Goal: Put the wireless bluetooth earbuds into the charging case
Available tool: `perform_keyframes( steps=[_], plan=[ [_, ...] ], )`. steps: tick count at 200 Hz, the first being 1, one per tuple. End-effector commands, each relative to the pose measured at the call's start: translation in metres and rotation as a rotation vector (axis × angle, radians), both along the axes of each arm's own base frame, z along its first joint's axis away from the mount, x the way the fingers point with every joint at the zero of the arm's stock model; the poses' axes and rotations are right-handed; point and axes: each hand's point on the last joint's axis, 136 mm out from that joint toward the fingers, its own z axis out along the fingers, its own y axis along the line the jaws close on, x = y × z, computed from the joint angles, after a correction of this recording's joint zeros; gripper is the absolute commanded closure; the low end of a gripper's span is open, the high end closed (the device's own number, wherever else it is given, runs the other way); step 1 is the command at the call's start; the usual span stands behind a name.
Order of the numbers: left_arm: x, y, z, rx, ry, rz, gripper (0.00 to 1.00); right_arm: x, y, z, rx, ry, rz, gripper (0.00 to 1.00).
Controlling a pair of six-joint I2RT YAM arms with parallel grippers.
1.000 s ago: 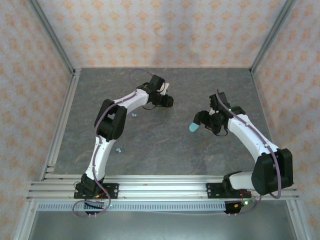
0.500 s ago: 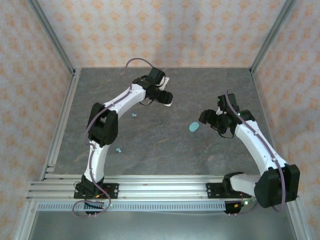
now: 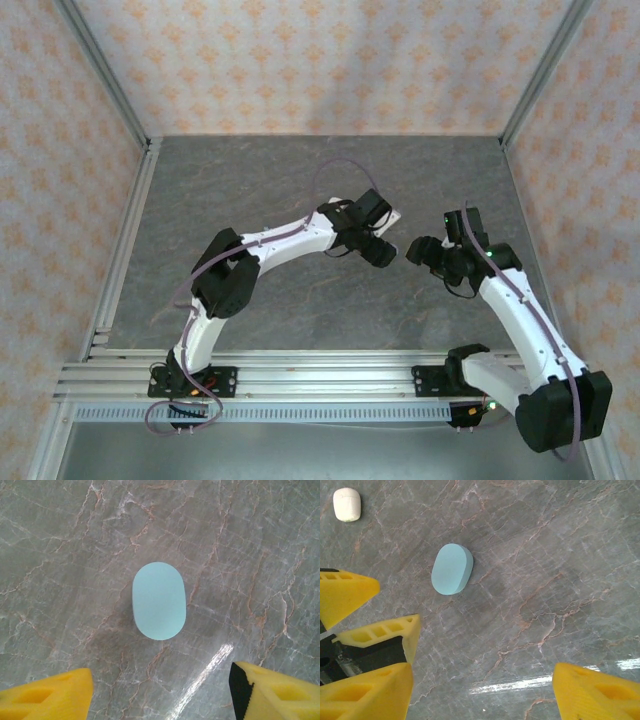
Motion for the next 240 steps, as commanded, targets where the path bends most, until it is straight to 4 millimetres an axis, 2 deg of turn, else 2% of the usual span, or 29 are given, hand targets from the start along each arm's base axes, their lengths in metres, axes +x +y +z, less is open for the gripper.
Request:
perform_keyframes(
  steps=[1,39,125,202,240],
  plan=[
    [0.009,-0.006,-0.007,0.0,-0.047,0.012,0.26,-0.007,-0.011,-0.005,-0.036,0.024,-0.048,0.26],
    [0.003,-0.014,-0.033,0.054,-0.03,-0.012,0.23,-0.008,-0.012,0.0,-0.033,0.009,-0.056,0.26],
    [0.011,-0.032,-0.057,0.063,-0.006,-0.046,0.21,-0.011,-0.013,-0.001,-0.035,0.019,-0.061,0.26],
    [0.003,-0.03,-0.077,0.094,0.007,-0.131,0.42,-0.011,-0.016,0.002,-0.048,0.018,-0.072,0.26],
    [0.0,-0.027,-0.071,0.072,-0.003,-0.162,0.56,-0.01,-0.015,0.003,-0.038,0.014,-0.078,0.26]
  ],
)
